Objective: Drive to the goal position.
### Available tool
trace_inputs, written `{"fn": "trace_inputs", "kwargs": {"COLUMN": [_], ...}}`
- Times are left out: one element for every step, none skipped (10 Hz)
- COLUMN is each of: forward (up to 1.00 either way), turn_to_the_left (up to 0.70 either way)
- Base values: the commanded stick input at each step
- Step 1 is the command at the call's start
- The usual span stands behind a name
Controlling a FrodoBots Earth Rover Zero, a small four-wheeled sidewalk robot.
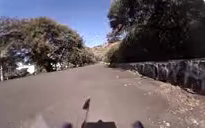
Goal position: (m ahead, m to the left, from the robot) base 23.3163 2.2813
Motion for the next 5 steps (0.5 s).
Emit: {"fn": "trace_inputs", "kwargs": {"forward": [0.5,0.5,0.5,0.5,0.5], "turn_to_the_left": [0.0,0.0,0.0,0.0,0.0]}}
